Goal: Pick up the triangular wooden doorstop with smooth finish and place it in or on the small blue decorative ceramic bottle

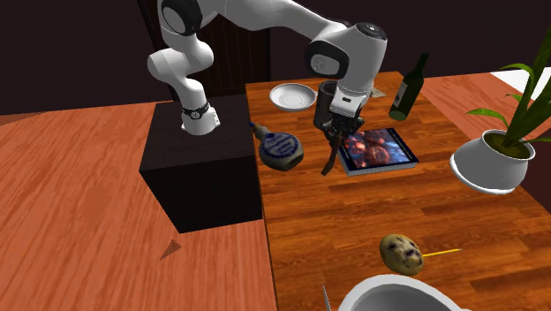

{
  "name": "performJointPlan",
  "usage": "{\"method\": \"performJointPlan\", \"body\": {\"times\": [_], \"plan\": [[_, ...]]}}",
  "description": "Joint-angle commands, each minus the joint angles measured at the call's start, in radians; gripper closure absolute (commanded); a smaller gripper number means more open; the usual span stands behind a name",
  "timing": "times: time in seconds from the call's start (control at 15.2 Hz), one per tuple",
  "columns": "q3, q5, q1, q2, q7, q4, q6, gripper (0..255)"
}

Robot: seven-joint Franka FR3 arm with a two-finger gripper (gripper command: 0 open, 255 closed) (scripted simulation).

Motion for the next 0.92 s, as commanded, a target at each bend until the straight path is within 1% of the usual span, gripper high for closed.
{"method": "performJointPlan", "body": {"times": [0.0, 0.86], "plan": [[0.002, 0.003, 0.001, -0.005, -0.003, 0.019, -0.024, 255], [0.012, 0.019, 0.012, -0.029, -0.016, 0.161, -0.185, 255]]}}
